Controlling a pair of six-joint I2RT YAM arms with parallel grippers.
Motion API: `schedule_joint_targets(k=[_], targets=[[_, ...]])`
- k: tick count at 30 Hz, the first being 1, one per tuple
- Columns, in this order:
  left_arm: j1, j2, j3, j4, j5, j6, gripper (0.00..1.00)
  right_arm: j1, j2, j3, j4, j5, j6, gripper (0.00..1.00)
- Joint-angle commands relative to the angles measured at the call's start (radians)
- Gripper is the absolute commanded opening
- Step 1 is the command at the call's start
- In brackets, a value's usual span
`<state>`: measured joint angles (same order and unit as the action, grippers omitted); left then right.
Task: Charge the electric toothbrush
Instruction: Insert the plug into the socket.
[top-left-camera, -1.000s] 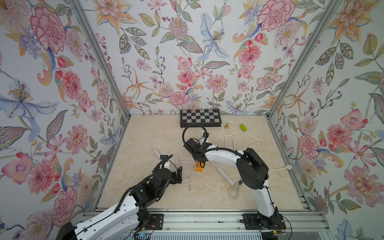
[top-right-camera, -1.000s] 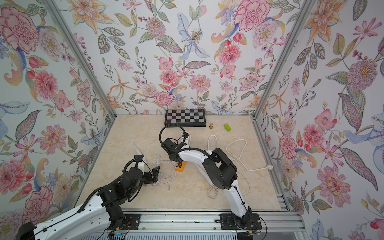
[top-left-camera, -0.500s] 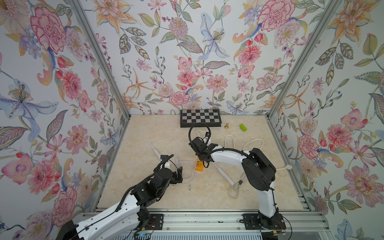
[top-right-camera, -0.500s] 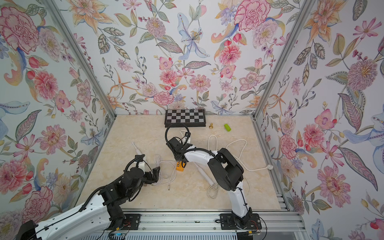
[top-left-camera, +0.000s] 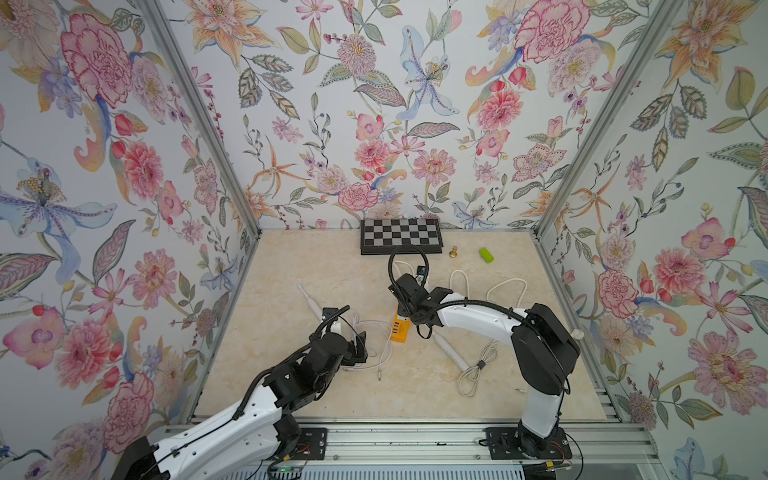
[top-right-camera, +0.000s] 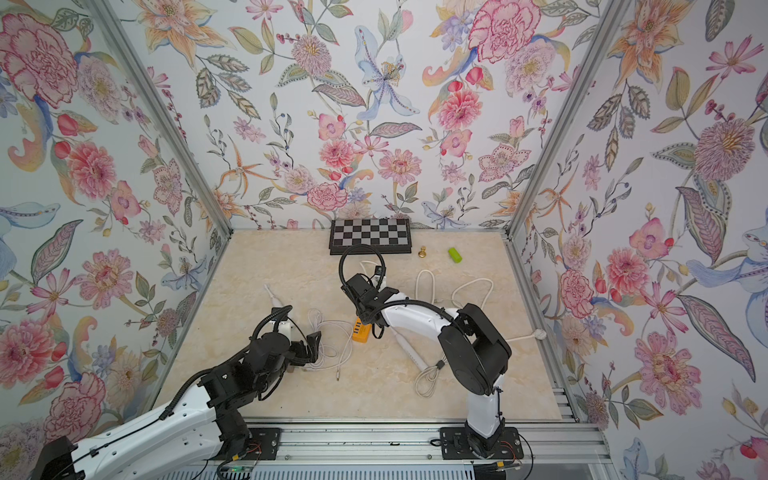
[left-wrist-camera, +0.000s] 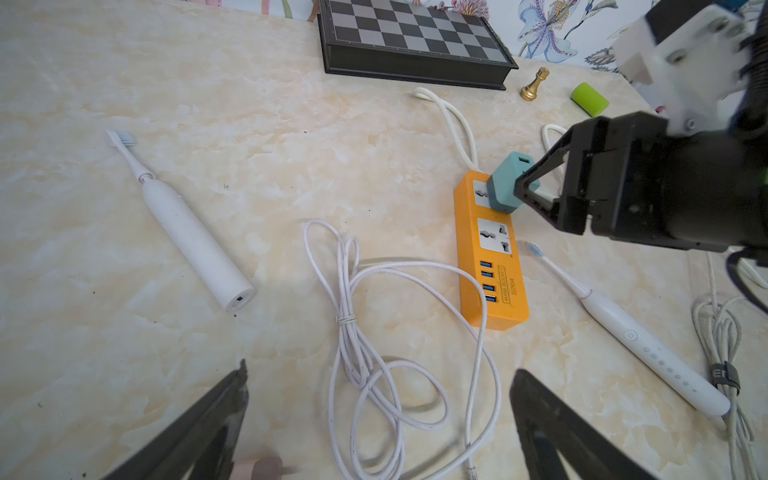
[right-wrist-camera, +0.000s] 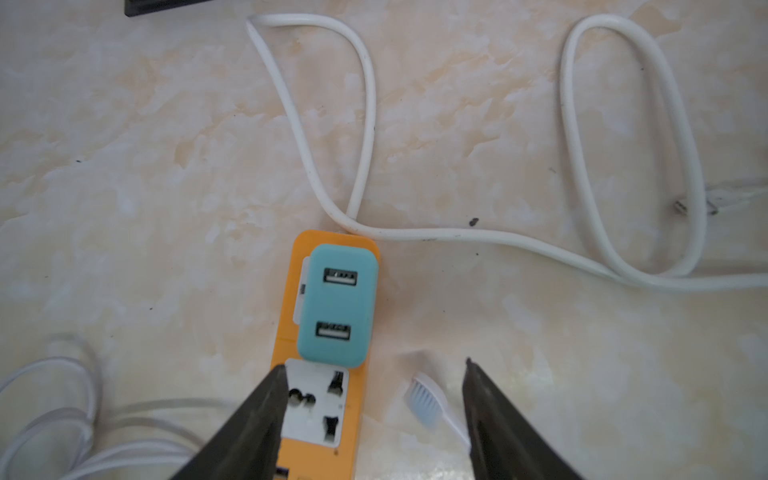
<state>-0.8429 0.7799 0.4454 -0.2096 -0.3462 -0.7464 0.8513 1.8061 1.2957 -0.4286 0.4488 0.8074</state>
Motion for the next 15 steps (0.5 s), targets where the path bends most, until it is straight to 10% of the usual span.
schedule_joint_targets(k=[1,8,15], targets=[[0.008,0.015,0.045,-0.08,0.024,-0.026,0.98,0.008,-0.103,-0.064,0.018,-0.128,-0.095,0.7],[-0.035,0.045,0.008,-0.115,0.121,-0.068,0.91,0.018,-0.251,-0.214,0.094,-0.515,-0.17,0.69],[-0.078,0.042,-0.031,-0.077,0.133,-0.073,0.87,0.098,-0.264,-0.378,0.209,-0.666,0.062,0.6]])
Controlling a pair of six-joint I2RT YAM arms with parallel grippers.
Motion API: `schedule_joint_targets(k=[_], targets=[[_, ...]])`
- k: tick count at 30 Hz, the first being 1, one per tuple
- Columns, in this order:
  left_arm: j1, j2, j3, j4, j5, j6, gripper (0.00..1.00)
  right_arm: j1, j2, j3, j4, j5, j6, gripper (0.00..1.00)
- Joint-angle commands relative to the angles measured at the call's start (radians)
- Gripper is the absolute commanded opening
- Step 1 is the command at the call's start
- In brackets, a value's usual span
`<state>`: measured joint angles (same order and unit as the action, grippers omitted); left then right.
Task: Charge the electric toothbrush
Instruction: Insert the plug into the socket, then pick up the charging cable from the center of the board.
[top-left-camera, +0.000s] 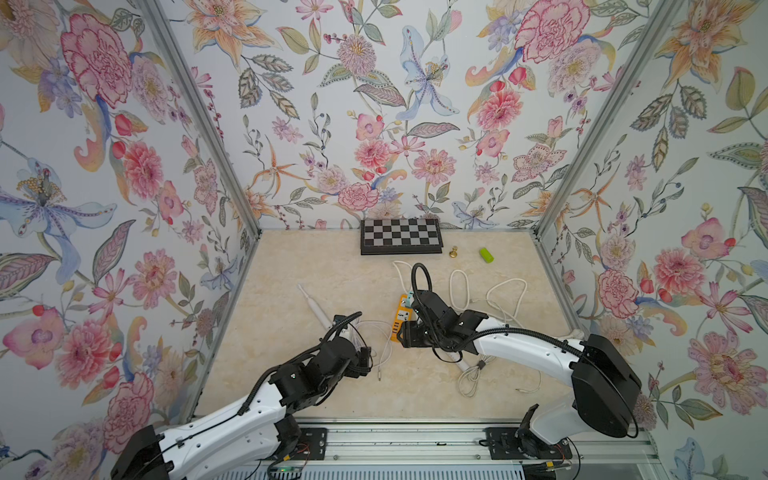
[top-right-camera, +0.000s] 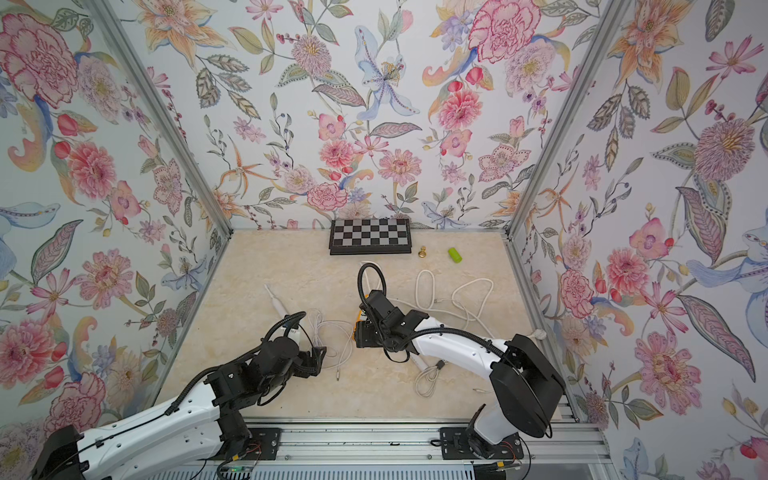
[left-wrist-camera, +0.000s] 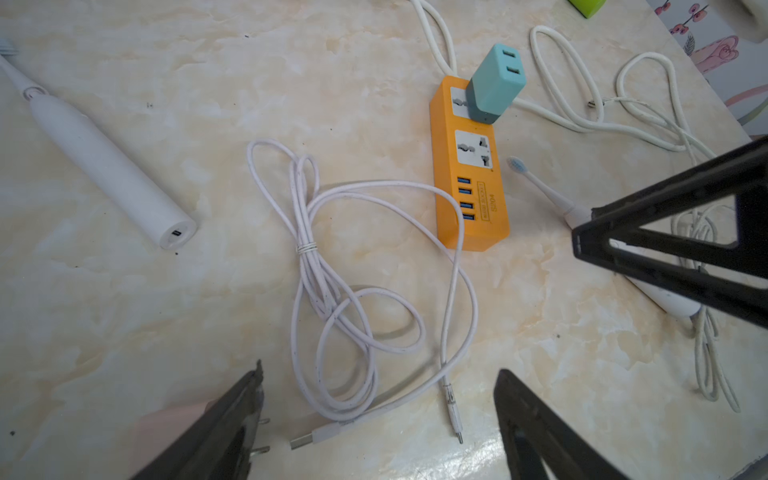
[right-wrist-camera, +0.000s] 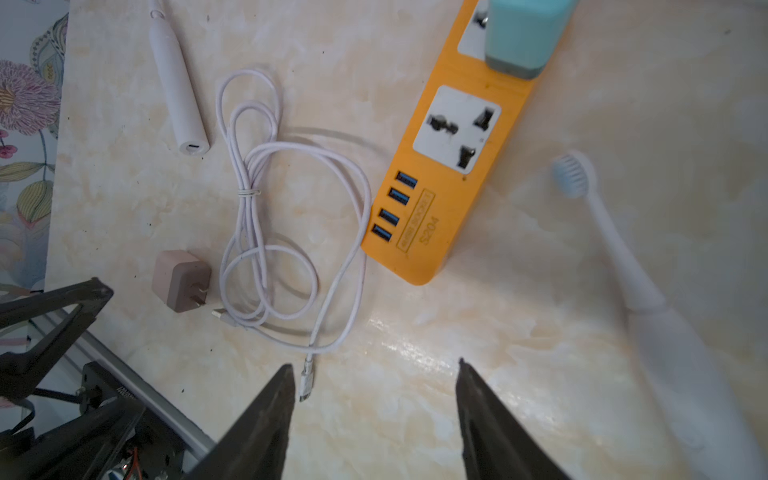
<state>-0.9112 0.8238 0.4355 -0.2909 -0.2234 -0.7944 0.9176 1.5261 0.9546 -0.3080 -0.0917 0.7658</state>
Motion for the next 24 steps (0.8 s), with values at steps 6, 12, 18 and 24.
schedule_joint_targets(k=[6,12,18,24], targets=[[-0.009,-0.034,-0.023,0.001,-0.025,-0.04,0.85,0.06,0.104,-0.069,0.227,-0.13,0.204,0.5],[-0.009,-0.049,-0.025,0.012,-0.025,-0.043,0.85,0.059,0.197,-0.044,0.264,-0.134,0.247,0.42],[-0.009,-0.041,-0.016,0.001,-0.035,-0.036,0.85,0.056,0.246,-0.027,0.289,-0.109,0.256,0.34],[-0.009,-0.052,-0.014,-0.001,-0.052,-0.028,0.86,0.046,0.266,-0.037,0.329,-0.095,0.265,0.23]])
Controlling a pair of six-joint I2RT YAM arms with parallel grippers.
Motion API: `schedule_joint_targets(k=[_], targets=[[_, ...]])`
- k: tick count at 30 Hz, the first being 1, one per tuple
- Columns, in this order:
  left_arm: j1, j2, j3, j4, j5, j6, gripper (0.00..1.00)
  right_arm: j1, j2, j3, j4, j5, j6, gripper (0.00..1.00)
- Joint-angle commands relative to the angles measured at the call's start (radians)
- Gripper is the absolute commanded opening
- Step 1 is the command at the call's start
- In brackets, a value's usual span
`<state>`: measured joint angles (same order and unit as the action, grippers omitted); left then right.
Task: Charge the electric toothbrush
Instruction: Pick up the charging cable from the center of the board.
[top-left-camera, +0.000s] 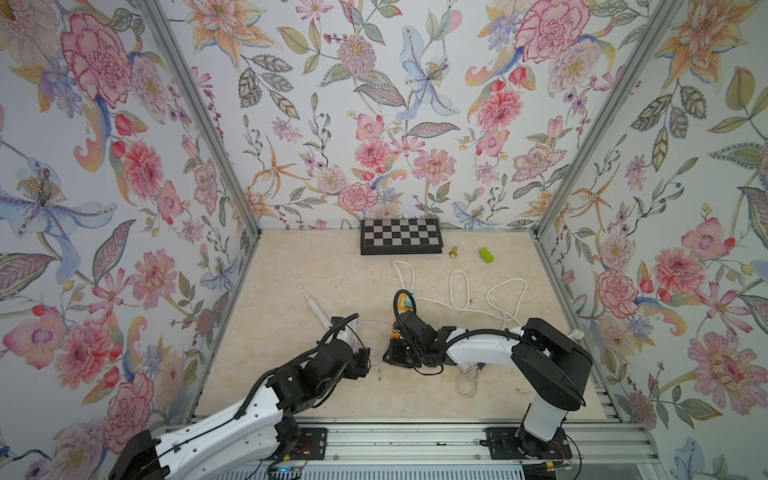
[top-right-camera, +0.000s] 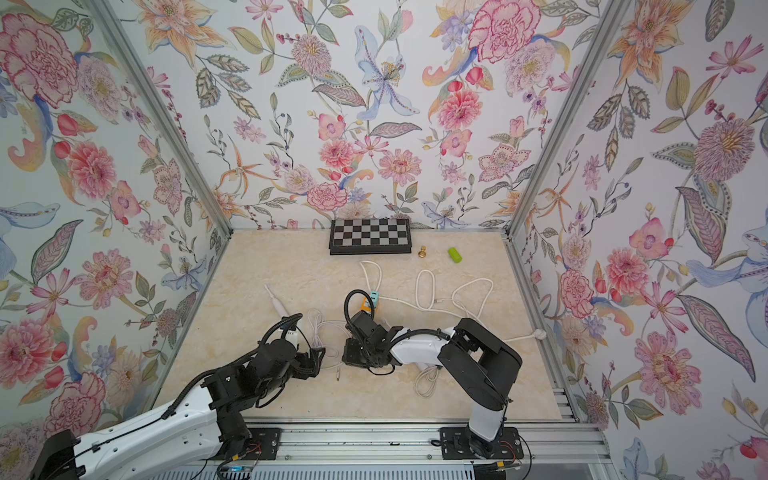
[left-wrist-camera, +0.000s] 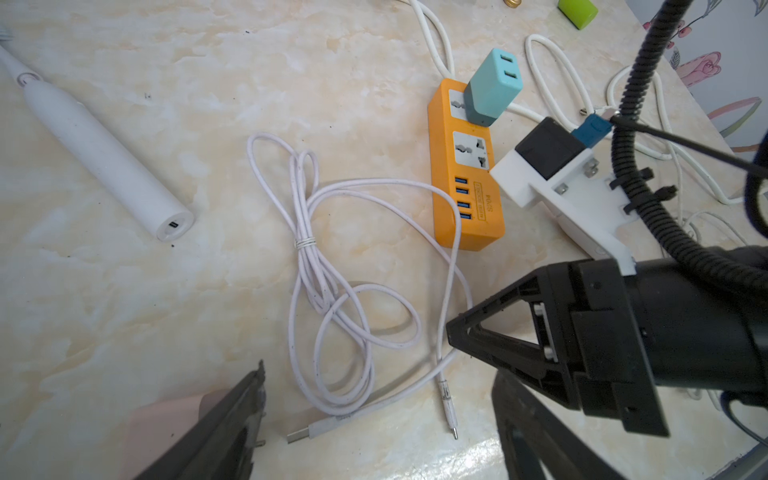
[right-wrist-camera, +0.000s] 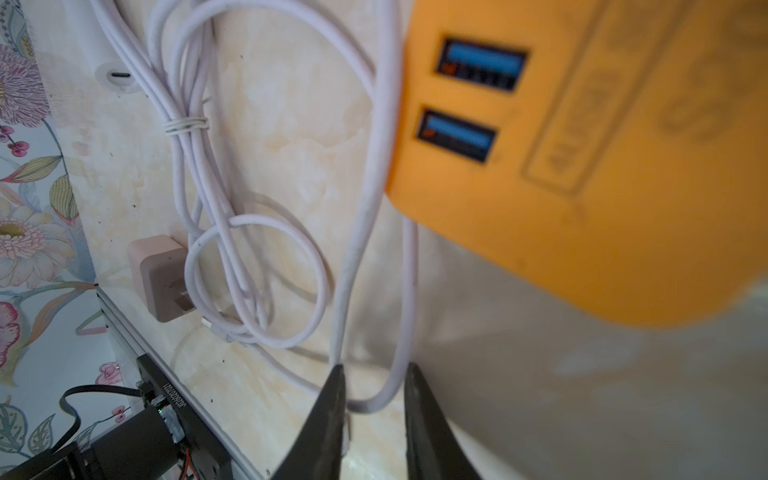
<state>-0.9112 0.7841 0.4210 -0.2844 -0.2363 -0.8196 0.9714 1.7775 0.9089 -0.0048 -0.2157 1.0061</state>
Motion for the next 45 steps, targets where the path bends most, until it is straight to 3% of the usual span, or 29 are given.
schedule_joint_targets(k=[1,13,21,27,32,45], targets=[[-0.009,-0.013,0.001,-0.008,-0.041,-0.003,0.87,-0.006,0.009,0.01,0.026,0.032,0.023,0.21],[-0.009,-0.023,0.084,-0.028,-0.079,0.06,0.88,0.016,-0.113,0.033,0.002,0.05,-0.037,0.07],[-0.008,-0.043,0.192,-0.1,-0.149,0.158,0.88,0.017,-0.207,0.177,-0.284,0.147,-0.198,0.0],[-0.006,-0.058,0.226,-0.113,-0.179,0.243,0.84,-0.053,-0.229,0.334,-0.466,0.062,-0.265,0.0],[-0.005,-0.096,0.208,-0.084,-0.143,0.299,0.81,-0.093,-0.22,0.476,-0.622,0.026,-0.317,0.0],[-0.006,-0.147,0.16,0.001,-0.018,0.361,0.76,-0.218,-0.311,0.527,-0.695,-0.064,-0.328,0.0]])
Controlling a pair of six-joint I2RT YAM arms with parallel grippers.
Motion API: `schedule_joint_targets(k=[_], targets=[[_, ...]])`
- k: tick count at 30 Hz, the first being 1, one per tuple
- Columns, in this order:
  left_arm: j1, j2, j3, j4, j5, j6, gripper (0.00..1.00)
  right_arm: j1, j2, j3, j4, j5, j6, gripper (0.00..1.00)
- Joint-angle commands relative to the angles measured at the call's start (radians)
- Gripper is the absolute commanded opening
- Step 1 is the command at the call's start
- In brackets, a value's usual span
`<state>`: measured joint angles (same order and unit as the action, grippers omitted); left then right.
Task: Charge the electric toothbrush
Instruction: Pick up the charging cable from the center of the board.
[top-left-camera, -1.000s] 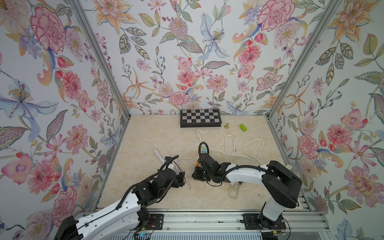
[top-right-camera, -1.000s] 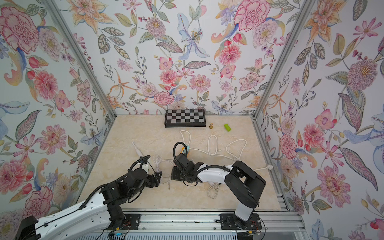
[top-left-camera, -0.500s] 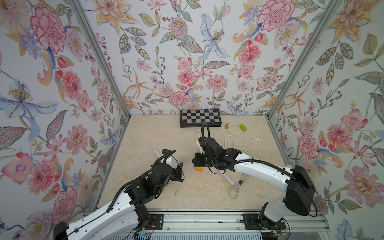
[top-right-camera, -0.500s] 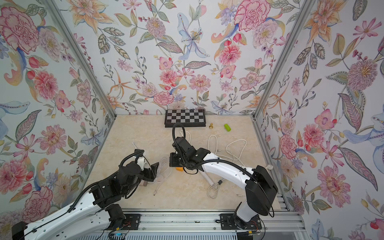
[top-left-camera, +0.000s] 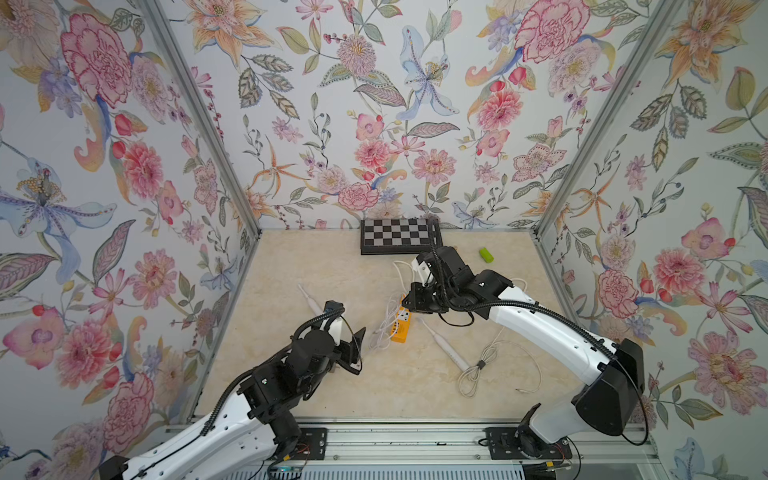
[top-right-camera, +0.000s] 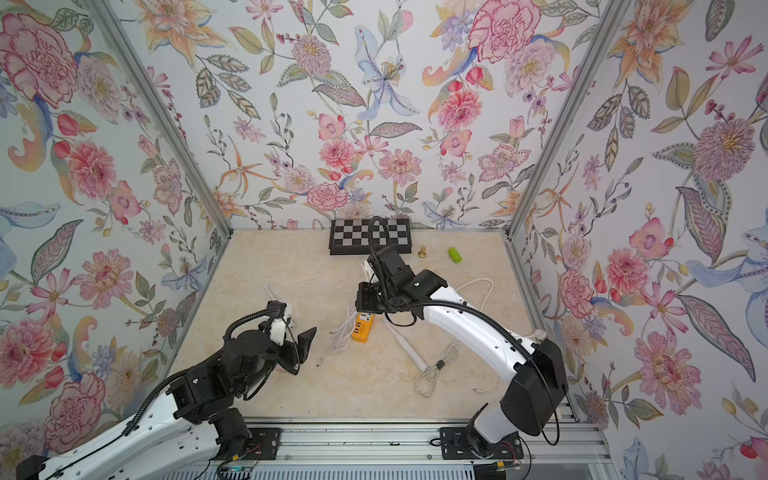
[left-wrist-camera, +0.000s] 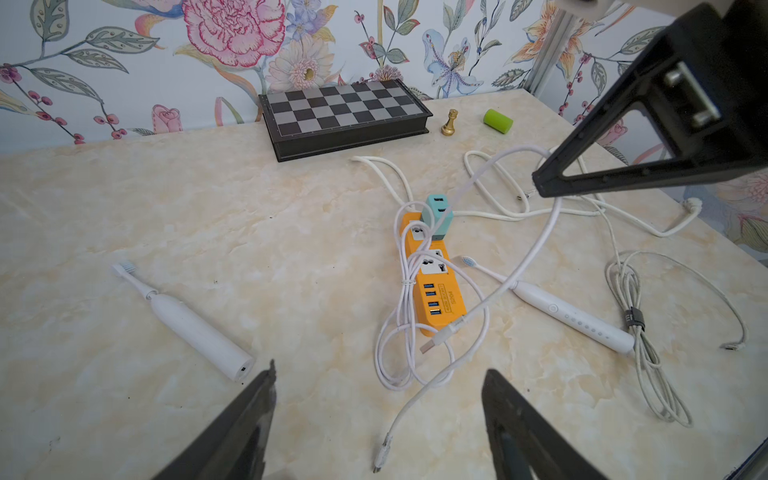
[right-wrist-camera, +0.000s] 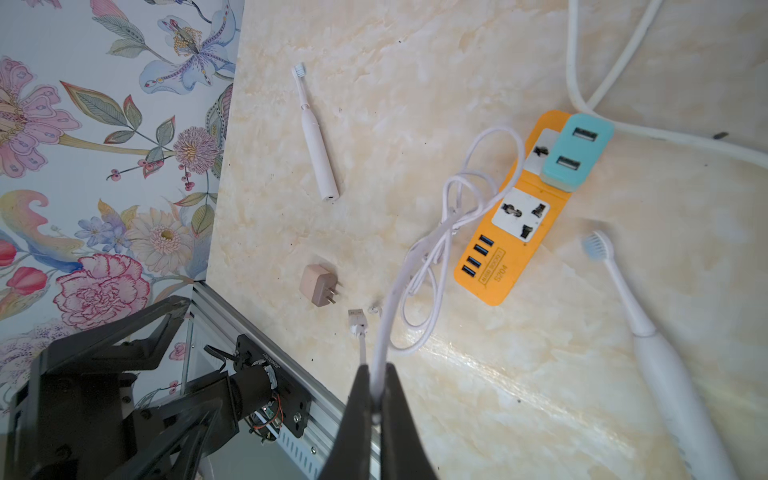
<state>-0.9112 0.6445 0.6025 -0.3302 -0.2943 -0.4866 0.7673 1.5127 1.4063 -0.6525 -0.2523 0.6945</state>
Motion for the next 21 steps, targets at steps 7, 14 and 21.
schedule_joint_targets(k=[7,14,21], targets=[[-0.004,0.038,-0.021,0.148,0.124,0.088,0.73,-0.048,-0.148,0.034,-0.101,-0.044,-0.004,0.0],[-0.005,0.064,-0.013,0.229,0.168,0.14,0.73,-0.11,-0.274,0.054,-0.197,0.016,-0.015,0.0],[-0.004,0.111,-0.012,0.303,0.258,0.161,0.71,-0.155,-0.292,0.0,-0.192,-0.019,-0.039,0.0]])
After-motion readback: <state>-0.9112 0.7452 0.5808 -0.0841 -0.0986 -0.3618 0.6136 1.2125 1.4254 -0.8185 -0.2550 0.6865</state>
